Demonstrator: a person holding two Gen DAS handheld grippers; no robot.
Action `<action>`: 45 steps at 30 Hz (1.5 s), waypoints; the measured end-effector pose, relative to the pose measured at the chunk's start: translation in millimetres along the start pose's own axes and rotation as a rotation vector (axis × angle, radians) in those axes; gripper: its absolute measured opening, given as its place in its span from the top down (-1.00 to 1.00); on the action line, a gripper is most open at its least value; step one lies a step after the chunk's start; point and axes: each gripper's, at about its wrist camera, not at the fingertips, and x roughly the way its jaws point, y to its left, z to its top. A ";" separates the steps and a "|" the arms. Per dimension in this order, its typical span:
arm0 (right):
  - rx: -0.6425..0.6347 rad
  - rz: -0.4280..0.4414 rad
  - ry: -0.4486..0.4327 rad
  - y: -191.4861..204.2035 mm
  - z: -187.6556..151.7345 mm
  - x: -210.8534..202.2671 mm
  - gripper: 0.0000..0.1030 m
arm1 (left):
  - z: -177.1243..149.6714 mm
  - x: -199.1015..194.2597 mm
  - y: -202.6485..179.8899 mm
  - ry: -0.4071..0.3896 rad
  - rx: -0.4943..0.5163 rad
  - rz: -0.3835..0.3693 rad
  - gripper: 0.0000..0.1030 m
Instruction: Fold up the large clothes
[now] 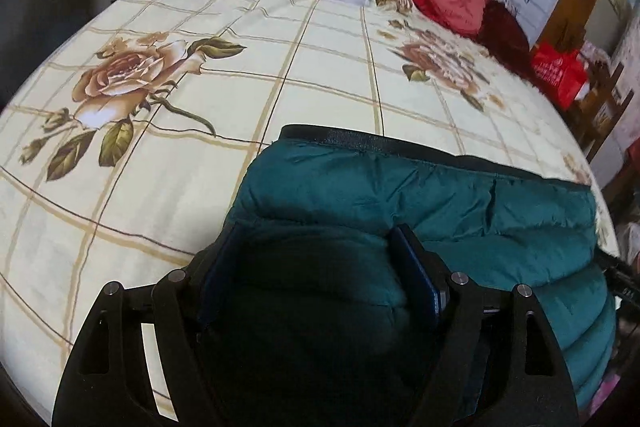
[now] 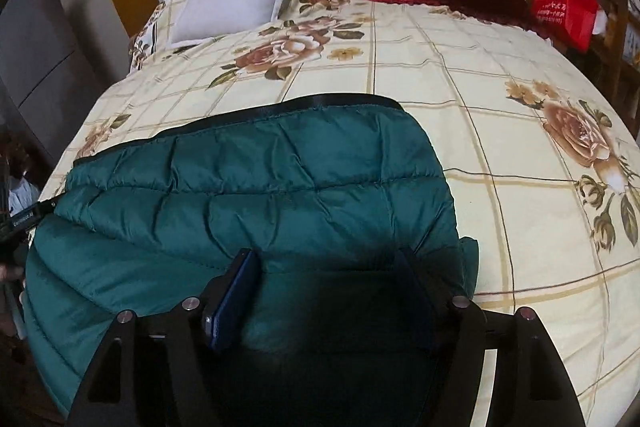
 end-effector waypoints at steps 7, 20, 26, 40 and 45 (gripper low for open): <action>-0.006 -0.105 -0.034 21.3 9.6 -37.5 -0.34 | -1.0 -53.5 -9.2 -0.069 0.053 0.088 -0.50; 0.024 -0.073 -0.179 82.8 -75.9 -177.9 -0.43 | -92.2 -191.7 -48.7 -0.207 0.177 0.157 -0.50; 0.033 -0.064 -0.181 94.0 -125.1 -203.1 -0.43 | -132.9 -227.6 -66.5 -0.242 0.204 0.111 -0.55; -0.060 -0.084 -0.253 128.9 -202.3 -264.4 -0.43 | -181.2 -288.4 -85.5 -0.243 0.200 0.074 -0.99; -0.070 -0.100 -0.285 136.0 -209.0 -277.2 -0.43 | -194.6 -299.0 -80.0 -0.208 0.126 0.056 -0.99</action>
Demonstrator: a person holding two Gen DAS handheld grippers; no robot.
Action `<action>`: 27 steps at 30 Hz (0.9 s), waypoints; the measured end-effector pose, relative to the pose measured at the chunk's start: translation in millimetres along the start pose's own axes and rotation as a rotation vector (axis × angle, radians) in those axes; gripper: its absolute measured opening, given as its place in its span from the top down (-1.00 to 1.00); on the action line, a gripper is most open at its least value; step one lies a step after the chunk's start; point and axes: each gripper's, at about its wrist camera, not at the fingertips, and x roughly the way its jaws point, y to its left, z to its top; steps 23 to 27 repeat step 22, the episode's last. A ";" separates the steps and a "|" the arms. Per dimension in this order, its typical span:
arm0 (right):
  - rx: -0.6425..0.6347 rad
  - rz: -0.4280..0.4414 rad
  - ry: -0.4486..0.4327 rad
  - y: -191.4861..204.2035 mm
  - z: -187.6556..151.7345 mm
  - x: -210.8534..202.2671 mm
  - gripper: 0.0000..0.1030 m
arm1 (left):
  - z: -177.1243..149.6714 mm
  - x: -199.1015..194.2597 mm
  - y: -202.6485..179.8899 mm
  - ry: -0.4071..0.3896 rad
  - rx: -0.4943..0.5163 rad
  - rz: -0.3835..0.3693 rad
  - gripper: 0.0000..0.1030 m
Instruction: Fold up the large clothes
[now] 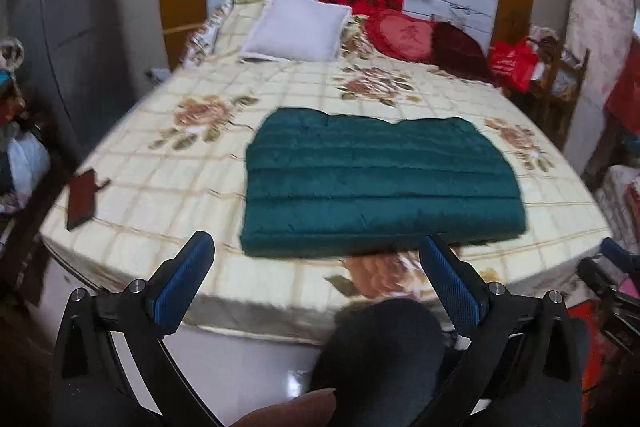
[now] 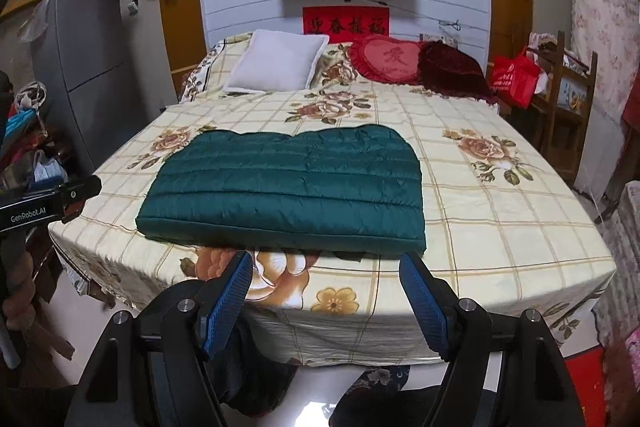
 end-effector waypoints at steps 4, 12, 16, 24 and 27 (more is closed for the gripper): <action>-0.020 -0.019 -0.020 5.7 -0.5 -9.3 -0.43 | -6.0 -2.8 -6.4 0.022 0.022 -0.033 -0.99; -0.068 -0.032 -0.044 19.0 2.8 -16.5 -0.43 | -8.5 -0.3 -13.3 0.035 0.053 -0.022 -0.99; -0.071 -0.024 -0.046 22.5 2.2 -16.5 -0.43 | -9.9 -0.5 -12.8 0.033 0.063 -0.022 -0.99; -0.072 -0.019 -0.042 23.1 0.1 -16.2 -0.43 | -10.5 -0.3 -9.4 0.023 0.053 -0.025 -0.99; -0.072 -0.019 -0.042 23.1 0.1 -16.2 -0.43 | -10.5 -0.3 -9.4 0.023 0.053 -0.025 -0.99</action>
